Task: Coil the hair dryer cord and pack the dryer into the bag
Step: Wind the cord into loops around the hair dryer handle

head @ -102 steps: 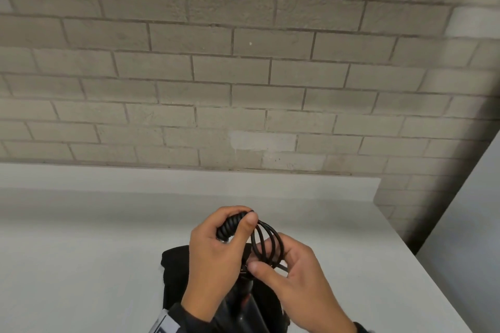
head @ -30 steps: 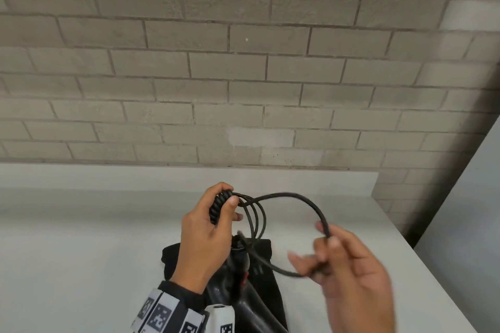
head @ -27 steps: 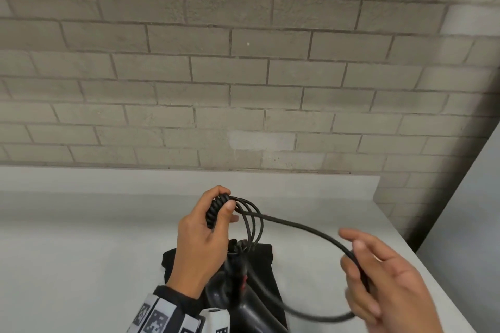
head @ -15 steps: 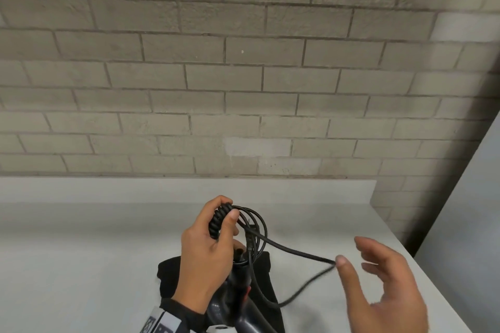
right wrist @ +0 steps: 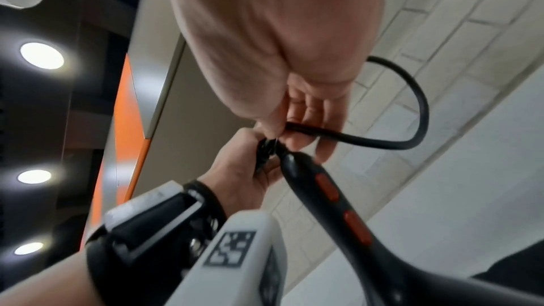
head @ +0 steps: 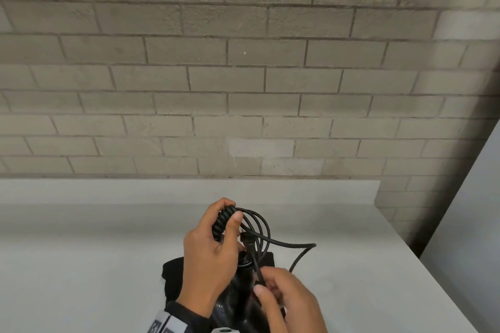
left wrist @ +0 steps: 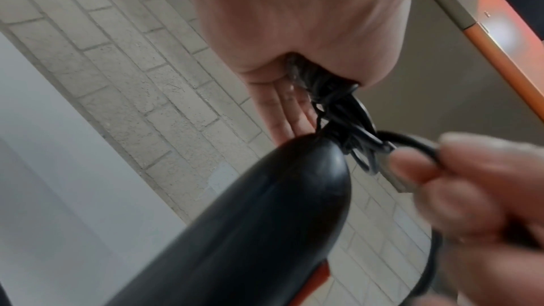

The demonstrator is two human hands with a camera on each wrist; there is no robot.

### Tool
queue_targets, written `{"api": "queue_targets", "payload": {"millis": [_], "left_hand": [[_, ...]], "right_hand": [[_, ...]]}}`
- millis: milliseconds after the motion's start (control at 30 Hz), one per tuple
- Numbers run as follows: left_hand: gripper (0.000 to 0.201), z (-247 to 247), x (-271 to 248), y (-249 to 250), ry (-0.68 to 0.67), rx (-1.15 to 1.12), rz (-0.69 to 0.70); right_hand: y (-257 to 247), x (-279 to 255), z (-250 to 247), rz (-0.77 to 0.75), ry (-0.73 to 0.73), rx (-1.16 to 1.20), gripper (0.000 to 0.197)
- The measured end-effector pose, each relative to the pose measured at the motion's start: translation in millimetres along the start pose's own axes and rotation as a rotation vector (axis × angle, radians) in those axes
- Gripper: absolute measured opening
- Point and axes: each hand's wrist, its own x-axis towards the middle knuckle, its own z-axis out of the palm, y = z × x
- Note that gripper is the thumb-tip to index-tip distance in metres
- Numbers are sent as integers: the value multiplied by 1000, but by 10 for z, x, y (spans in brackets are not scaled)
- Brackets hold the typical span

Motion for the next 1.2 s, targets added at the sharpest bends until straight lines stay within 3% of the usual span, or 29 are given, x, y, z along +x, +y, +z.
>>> {"api": "queue_targets", "payload": {"millis": [100,200,300,533,633,800,833,900,967,1067,1200], "left_hand": [[15,-63,32,-34,22,17,-1],[19,-100,53,-59,38,-27,-75],[23,-115,60,-72,43,-47,-103],[23,-58,41,-47,-16,-77,-131],[13,-13,22,-31,-48,-81,-125],[15,38,-23,13,-101,-58,-101],[14,41,-27,17,-103,-56,-96],[13,40,-29,27,-100,-52,-90],[13,29,-25,33,-92,-49,-80],[14,-4,-19,29,-97,-35,-65],[16,-22,-33,24,-155,-58,-59]], "right_hand": [[-39,-5,-229,-107,-41,88,16],[16,-16,-560,-235,28,122,17],[200,-60,-908,-356,55,-113,22],[808,-199,-1193,-383,115,-662,49],[760,-261,-1085,-386,190,-625,50],[358,-188,-661,-300,522,-332,39],[306,-147,-585,-274,514,-288,44],[264,-71,-471,-196,358,-270,56],[251,-1,-415,-153,135,-305,45],[154,119,-458,-319,27,-335,13],[-101,255,-640,-498,43,-271,11]]}}
